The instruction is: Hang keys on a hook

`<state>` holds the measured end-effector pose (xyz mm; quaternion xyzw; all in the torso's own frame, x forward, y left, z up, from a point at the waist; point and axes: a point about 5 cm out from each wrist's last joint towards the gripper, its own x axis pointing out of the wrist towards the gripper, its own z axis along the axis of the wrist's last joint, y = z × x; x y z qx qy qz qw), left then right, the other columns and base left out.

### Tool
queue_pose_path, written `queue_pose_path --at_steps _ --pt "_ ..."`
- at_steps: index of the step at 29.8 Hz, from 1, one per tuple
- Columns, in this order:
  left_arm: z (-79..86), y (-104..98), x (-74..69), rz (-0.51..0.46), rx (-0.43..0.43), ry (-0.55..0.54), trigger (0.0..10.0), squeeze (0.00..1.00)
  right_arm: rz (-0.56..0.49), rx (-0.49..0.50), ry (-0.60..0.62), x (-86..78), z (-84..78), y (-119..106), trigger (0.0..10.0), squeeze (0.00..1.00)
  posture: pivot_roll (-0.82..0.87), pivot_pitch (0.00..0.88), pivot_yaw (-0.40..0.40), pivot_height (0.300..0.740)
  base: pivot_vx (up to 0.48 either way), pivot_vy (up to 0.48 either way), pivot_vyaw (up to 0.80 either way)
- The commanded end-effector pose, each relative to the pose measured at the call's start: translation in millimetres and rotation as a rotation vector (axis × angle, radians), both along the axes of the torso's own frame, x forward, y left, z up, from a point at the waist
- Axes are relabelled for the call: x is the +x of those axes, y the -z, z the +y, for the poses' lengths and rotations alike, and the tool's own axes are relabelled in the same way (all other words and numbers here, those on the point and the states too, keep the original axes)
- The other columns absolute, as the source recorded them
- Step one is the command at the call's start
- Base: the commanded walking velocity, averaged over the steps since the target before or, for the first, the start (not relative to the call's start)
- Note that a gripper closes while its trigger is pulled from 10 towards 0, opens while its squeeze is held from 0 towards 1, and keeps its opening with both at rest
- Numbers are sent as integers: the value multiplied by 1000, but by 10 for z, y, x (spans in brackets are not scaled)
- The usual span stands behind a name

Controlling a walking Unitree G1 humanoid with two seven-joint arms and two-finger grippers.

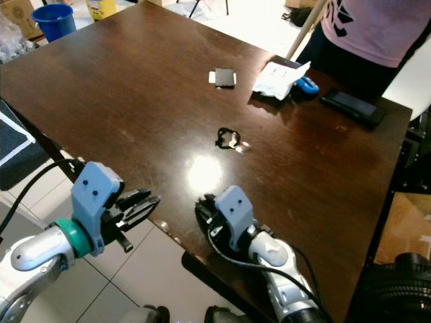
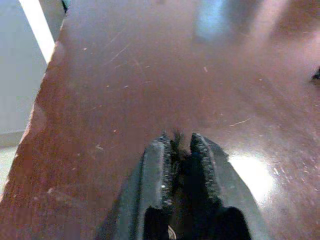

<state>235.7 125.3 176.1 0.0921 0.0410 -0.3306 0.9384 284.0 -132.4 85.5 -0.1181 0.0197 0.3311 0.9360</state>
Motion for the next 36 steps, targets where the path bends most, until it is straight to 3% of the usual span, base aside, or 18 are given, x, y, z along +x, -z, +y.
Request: queue_pose_path --at_steps 1,9,12,17,19,20,21,22,23,27,28,29,36 --pt "-1 33 -20 17 13 2 10000 0 120 -45 40 -94 -84 266 0 0 111 131 69 740 0 0 0" --pt "-1 39 -7 17 17 -2 10000 0 87 16 60 -26 -63 184 0 0 112 122 69 740 0 0 0" --pt "-2 39 1 15 18 -4 10000 0 19 126 72 56 -40 -44 0 0 111 118 69 740 0 0 0" --pt "1 36 6 12 18 -5 10000 0 -18 184 71 77 -28 -183 0 0 110 117 70 740 0 0 0" --pt "18 20 40 0 15 -27 10000 0 -123 387 65 96 -23 -636 0 0 104 117 72 740 0 0 0" --pt "18 20 40 0 15 -27 10000 0 -123 387 65 96 -23 -636 0 0 104 117 72 740 0 0 0" --pt "30 8 60 -6 10 -41 10000 0 -171 473 63 88 -48 -849 0 0 98 119 73 740 0 0 0" --pt "30 8 60 -6 10 -41 10000 0 -171 473 63 88 -48 -849 0 0 98 119 73 740 0 0 0" --pt "42 -9 100 -15 1 -58 10000 0 -216 577 58 62 -123 -1086 0 0 98 119 73 740 0 0 0" --pt "42 -14 115 -18 -1 -61 10000 0 -217 594 58 54 -155 -1119 0 0 98 119 73 740 0 0 0" --pt "37 -17 121 -20 -3 -62 10000 0 -210 567 65 43 -180 -1085 4667 0 80 121 73 740 0 0 0" --pt "33 -17 125 -21 -4 -62 10000 0 -198 525 85 35 -194 -1013 10000 0 80 121 73 740 0 0 0" --pt "17 -13 131 -23 -8 -65 10000 0 -148 411 158 26 -212 -740 10000 0 76 131 75 740 0 0 0"
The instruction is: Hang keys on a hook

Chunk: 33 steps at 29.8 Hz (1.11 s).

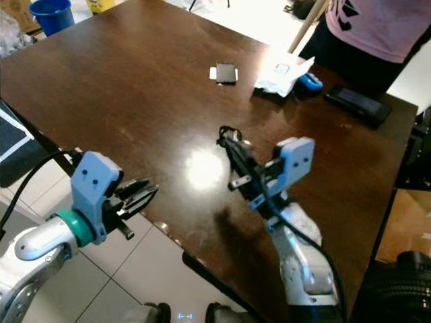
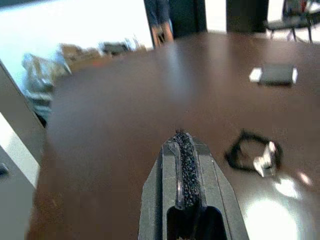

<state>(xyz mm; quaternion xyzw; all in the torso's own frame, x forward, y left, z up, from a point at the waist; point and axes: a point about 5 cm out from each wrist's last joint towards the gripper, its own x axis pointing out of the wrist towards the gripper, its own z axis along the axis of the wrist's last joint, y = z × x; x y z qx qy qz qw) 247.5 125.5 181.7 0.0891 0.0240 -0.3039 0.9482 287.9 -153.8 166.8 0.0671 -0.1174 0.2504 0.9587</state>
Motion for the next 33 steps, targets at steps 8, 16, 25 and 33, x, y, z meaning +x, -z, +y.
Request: queue_pose_path --at_steps 8,16,25,33 --pt "18 53 12 14 11 -15 10000 0 36 -58 12 -54 -1 76 10000 0 76 131 75 740 0 0 0" --pt "19 53 23 12 11 -19 10000 0 46 -84 67 -94 -105 74 10000 0 76 136 72 740 0 0 0" --pt "-31 9 285 -66 19 -140 10000 0 115 -179 207 -43 -322 371 10000 0 58 137 85 740 0 0 0" --pt "-211 -49 692 -93 16 -311 10000 0 134 -165 242 47 -186 457 10000 0 59 135 82 740 0 0 0"
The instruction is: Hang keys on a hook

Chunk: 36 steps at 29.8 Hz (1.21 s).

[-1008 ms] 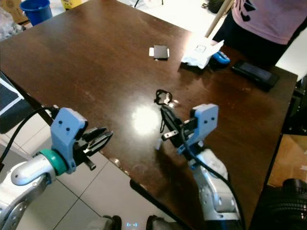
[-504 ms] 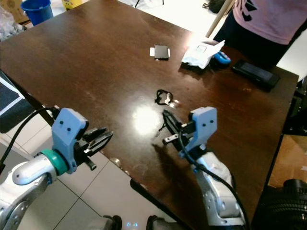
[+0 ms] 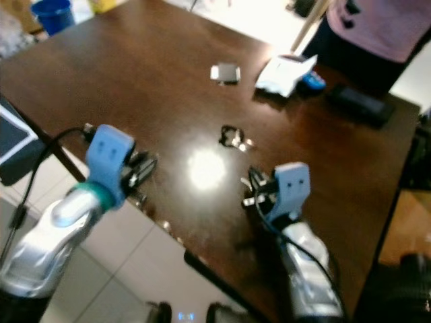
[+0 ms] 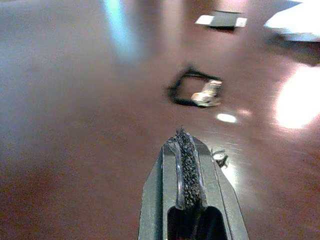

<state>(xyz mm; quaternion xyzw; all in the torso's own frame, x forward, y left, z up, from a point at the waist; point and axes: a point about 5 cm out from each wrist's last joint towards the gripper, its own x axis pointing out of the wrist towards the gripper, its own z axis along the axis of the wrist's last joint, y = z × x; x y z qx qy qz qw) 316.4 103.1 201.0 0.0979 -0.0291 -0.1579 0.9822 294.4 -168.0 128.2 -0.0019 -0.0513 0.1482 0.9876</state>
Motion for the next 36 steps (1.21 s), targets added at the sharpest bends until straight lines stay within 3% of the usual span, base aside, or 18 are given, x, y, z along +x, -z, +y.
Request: queue_pose_path --at_steps 1,2,5,9,16,18,21,24,29,30,31,32,36 --pt "13 144 3 45 23 -24 10000 0 21 -19 24 -17 -43 71 10000 0 59 135 82 740 0 0 0" --pt "32 83 13 42 -56 -37 10000 0 -1 -27 36 14 -83 24 10000 0 51 130 82 740 0 0 0" --pt "57 61 15 28 -69 -53 10000 0 -16 -56 59 31 -138 12 10000 0 53 131 80 740 0 0 0" --pt "58 162 -19 35 -5 -52 10000 0 -8 -80 59 29 -151 55 10000 0 58 134 78 740 0 0 0" --pt "96 302 -48 80 -11 -74 10000 0 1 -104 26 39 -39 114 10000 0 63 143 77 740 0 0 0" --pt "90 254 21 59 -18 -99 10000 0 0 -103 14 70 8 114 10000 0 68 145 73 740 0 0 0" --pt "51 12 167 -22 -55 -134 10000 0 -31 -117 -20 119 79 56 10000 0 68 145 73 740 0 0 0" --pt "74 -89 217 -53 -55 -140 10000 0 -49 -129 -43 144 117 9 10000 0 63 145 71 740 0 0 0" --pt "115 -70 217 -52 -27 -139 10000 0 -44 -137 -52 155 128 12 10000 0 63 145 71 740 0 0 0" --pt "131 -10 186 -38 -13 -133 10000 0 -32 -145 -56 147 125 48 10000 341 59 144 74 740 0 0 0" --pt "131 -10 186 -38 -13 -133 10000 0 -32 -145 -56 147 125 48 10000 341 59 144 74 740 0 0 0" --pt "108 143 80 6 2 -114 10000 0 8 -145 -89 94 134 139 10000 1000 60 143 73 740 0 0 0" --pt "102 203 39 24 4 -114 10000 0 16 -144 -104 77 141 160 10000 1000 61 144 72 740 0 0 0"
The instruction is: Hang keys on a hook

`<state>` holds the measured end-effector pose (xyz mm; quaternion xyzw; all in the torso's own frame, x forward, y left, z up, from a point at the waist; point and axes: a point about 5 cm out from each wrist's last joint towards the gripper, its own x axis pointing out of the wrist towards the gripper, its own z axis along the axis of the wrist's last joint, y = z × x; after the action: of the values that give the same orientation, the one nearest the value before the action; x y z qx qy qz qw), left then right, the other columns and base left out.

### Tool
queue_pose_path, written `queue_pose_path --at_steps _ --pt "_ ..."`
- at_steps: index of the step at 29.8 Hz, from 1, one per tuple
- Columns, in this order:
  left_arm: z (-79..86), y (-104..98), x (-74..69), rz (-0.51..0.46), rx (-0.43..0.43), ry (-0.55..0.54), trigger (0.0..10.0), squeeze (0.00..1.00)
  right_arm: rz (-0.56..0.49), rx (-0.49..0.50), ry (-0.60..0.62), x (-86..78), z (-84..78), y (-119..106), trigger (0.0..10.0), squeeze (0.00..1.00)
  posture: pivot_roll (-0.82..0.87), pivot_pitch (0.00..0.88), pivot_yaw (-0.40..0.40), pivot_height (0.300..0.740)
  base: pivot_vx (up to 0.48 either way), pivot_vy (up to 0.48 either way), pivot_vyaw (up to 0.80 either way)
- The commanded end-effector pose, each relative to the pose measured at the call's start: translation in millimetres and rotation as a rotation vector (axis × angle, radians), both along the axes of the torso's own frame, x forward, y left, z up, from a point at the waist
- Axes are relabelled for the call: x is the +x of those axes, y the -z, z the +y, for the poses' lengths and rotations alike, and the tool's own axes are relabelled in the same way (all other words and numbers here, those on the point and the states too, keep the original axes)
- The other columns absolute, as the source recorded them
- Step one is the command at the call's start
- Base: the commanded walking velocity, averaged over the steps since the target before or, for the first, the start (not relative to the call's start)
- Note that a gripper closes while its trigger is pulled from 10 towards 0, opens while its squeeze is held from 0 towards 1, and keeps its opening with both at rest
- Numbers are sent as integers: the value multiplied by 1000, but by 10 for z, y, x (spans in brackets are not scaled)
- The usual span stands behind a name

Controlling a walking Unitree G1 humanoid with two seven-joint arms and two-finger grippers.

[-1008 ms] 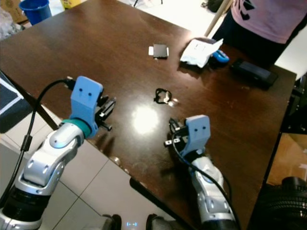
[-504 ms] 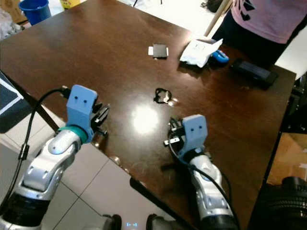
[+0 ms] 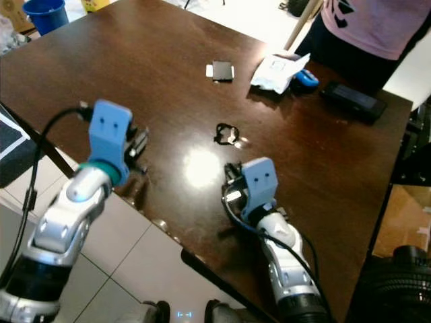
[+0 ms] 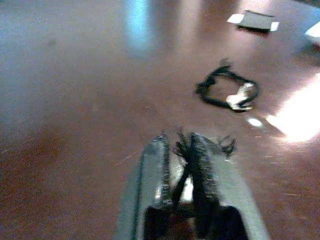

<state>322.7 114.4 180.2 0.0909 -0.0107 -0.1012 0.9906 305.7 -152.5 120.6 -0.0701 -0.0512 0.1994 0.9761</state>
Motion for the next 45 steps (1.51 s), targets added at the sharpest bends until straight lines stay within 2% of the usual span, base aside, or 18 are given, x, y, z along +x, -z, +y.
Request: queue_pose_path --at_steps 1,4,5,9,15,16,19,21,25,27,29,34,35,36,37,38,39,45 --pt "-5 36 -51 10 17 0 10000 0 43 -4 -22 -46 1 87 10000 1000 61 144 72 740 0 0 0" --pt "18 64 -64 17 21 -7 10000 0 48 1 -64 -64 33 73 10000 1000 61 144 72 740 0 0 0" --pt "50 80 -70 21 24 -15 10000 0 42 -4 -96 -80 49 46 10000 0 67 143 65 740 0 0 0" --pt "77 87 -63 20 26 -23 10000 0 33 -10 -117 -89 55 22 10000 0 67 143 65 740 0 0 0" --pt "134 60 -42 12 21 -43 10000 0 -58 -4 -124 -70 15 -229 10000 0 72 140 60 740 0 0 0" --pt "141 44 -32 7 18 -47 10000 0 -101 19 -115 -45 -41 -399 10000 0 73 138 57 740 0 0 0" --pt "143 34 -30 4 16 -48 10000 0 -121 50 -97 -18 -123 -517 10000 0 73 138 57 740 0 0 0" --pt "136 29 -31 2 14 -47 10000 0 -130 70 -19 67 -312 -605 10000 0 71 139 57 740 0 0 0" --pt "136 28 -38 2 15 -48 10000 0 -134 54 33 117 -412 -633 10000 0 74 142 56 740 0 0 0" --pt "145 23 -36 2 13 -53 10000 0 -121 -4 89 167 -520 -629 10000 0 80 147 54 740 0 0 0" --pt "164 33 -36 7 12 -61 10000 0 -102 -26 88 203 -522 -595 10000 0 83 160 56 740 0 0 0" --pt "248 93 -32 33 10 -94 10000 0 -51 -22 16 338 -288 -494 10000 0 90 183 57 740 0 0 0" --pt "297 103 -25 39 10 -114 10000 0 -41 -7 -37 425 -91 -490 10000 0 106 194 49 740 0 0 0" --pt "297 103 -25 39 10 -114 10000 0 -41 -7 -37 425 -91 -490 10000 0 106 194 49 740 0 0 0" --pt "345 100 -20 39 12 -135 10000 0 -37 2 -83 507 96 -508 10000 0 120 201 39 740 0 0 0" --pt "345 100 -20 39 12 -135 10000 0 -37 2 -83 507 96 -508 10000 0 120 201 39 740 0 0 0" --pt "404 87 -20 34 14 -164 10000 0 -31 3 -136 604 328 -545 10000 0 135 212 28 740 0 0 0" --pt "438 72 -46 29 11 -189 10000 0 -14 -16 -163 642 438 -526 10000 0 161 243 5 740 0 0 0"
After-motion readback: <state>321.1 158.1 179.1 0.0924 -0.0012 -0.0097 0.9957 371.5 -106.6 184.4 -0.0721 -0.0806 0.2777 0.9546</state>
